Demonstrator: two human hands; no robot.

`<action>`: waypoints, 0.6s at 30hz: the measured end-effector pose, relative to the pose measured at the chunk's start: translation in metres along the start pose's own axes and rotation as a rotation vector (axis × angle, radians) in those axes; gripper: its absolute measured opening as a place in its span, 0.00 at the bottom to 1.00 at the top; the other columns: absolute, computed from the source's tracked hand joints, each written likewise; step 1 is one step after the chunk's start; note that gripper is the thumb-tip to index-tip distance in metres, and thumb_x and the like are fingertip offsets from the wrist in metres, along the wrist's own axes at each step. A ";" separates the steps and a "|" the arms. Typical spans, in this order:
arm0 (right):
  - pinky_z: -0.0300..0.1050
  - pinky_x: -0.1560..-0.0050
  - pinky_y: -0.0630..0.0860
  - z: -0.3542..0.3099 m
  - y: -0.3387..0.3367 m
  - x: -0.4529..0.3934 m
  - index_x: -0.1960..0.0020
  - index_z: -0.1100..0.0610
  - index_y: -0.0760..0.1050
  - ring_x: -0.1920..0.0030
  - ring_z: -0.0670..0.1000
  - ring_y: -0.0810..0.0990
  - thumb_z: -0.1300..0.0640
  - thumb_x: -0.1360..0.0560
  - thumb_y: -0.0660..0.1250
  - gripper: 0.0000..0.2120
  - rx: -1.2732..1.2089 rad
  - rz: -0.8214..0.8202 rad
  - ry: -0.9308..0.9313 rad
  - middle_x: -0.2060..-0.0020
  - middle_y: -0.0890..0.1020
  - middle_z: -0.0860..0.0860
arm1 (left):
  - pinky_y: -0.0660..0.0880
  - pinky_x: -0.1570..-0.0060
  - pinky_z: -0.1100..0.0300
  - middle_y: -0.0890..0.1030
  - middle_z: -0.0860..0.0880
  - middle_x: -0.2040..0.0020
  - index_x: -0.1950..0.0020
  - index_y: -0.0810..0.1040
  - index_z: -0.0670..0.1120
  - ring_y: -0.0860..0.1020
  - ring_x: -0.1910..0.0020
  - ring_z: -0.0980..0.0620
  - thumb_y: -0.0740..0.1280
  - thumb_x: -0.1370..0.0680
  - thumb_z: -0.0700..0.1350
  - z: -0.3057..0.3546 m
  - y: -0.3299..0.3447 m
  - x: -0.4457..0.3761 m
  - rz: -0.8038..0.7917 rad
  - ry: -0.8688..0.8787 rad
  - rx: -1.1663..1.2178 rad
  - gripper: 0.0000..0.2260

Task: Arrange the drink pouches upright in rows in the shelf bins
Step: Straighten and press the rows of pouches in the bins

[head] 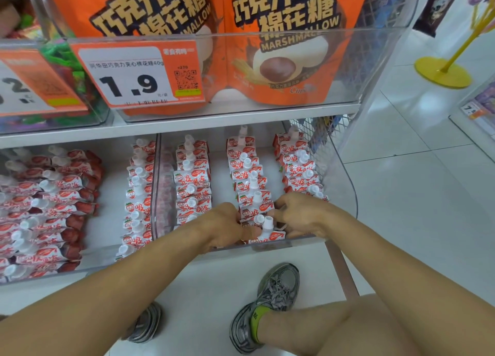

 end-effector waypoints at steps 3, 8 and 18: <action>0.59 0.42 0.79 -0.001 0.002 0.000 0.55 0.62 0.78 0.53 0.61 0.82 0.50 0.20 0.64 0.15 0.024 -0.006 -0.013 0.58 0.82 0.61 | 0.68 0.66 0.62 0.78 0.50 0.64 0.60 0.76 0.46 0.74 0.65 0.53 0.74 0.28 0.55 -0.003 0.000 -0.005 0.001 -0.021 0.004 0.14; 0.55 0.45 0.81 -0.001 0.005 -0.004 0.57 0.60 0.77 0.53 0.59 0.82 0.52 0.20 0.66 0.12 0.023 -0.008 0.011 0.59 0.81 0.58 | 0.74 0.57 0.61 0.83 0.49 0.55 0.49 0.81 0.45 0.79 0.57 0.50 0.74 0.29 0.53 -0.006 0.003 -0.006 -0.026 -0.026 0.043 0.16; 0.54 0.56 0.84 0.006 -0.016 0.001 0.60 0.57 0.81 0.65 0.55 0.85 0.58 0.26 0.74 0.06 -0.075 0.141 -0.083 0.64 0.84 0.57 | 0.77 0.46 0.57 0.82 0.48 0.45 0.39 0.75 0.44 0.80 0.47 0.49 0.74 0.28 0.53 0.013 -0.013 0.020 0.158 0.069 -0.203 0.23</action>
Point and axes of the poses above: each hand's wrist, its own x-axis away from the middle knuckle, its own y-axis out of the palm, z = x × y, the point moved 6 cm from there along -x, towards the middle knuckle
